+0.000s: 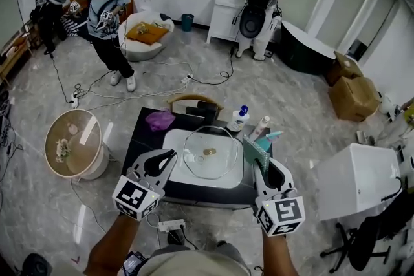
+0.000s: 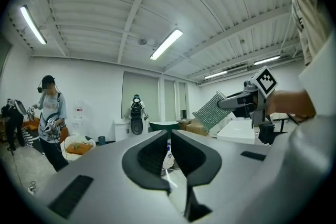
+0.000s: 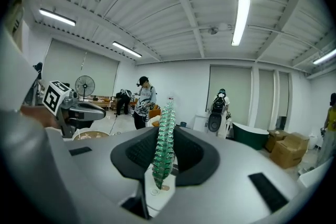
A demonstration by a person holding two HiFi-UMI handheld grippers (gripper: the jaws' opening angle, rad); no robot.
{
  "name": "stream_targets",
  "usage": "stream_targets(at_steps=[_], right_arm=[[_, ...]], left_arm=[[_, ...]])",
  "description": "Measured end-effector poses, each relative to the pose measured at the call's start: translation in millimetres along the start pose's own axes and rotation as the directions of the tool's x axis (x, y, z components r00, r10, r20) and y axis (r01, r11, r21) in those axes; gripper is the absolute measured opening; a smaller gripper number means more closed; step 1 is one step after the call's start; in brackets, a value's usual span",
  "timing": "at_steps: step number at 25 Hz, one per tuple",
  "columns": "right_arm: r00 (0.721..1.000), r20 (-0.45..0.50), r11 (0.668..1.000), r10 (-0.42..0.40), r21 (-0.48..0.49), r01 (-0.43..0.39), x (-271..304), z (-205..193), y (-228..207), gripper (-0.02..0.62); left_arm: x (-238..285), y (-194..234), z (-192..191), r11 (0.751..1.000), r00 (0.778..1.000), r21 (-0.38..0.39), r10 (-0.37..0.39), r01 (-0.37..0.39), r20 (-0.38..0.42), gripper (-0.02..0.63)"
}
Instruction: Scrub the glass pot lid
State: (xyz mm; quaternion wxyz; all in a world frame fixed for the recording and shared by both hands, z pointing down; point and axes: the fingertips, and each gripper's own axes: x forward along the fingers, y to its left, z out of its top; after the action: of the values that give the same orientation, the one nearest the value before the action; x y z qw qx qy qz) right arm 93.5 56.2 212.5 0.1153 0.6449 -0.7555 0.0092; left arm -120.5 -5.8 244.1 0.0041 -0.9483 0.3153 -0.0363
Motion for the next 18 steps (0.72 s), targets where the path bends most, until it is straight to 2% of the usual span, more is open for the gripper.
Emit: stream_targets(at_steps=[7,12,15,18], right_arm=[[0.999,-0.035,1.000,0.017,-0.017,-0.017,35,6,19,0.087],[0.995,-0.089,0.999,0.041,-0.006,-0.041,62,-11,26,0.087],[0.991,-0.119,0.998,0.062,-0.005,-0.063,71,-20,28,0.087],[0.988,-0.129,0.996,0.083,-0.010,-0.085,83,-29,23,0.087]], left_arm=[[-2,26,-7,0.999,1.000,-0.038,-0.009,0.009,-0.007,0.035],[3,33,-27,1.000,0.997,-0.004,-0.032,0.031,-0.071,0.035],[3,36,-30,1.000,0.997,0.020,-0.011,0.013,-0.080,0.035],[10,33,-23,1.000,0.998,0.001,0.014,-0.014,-0.057,0.035]])
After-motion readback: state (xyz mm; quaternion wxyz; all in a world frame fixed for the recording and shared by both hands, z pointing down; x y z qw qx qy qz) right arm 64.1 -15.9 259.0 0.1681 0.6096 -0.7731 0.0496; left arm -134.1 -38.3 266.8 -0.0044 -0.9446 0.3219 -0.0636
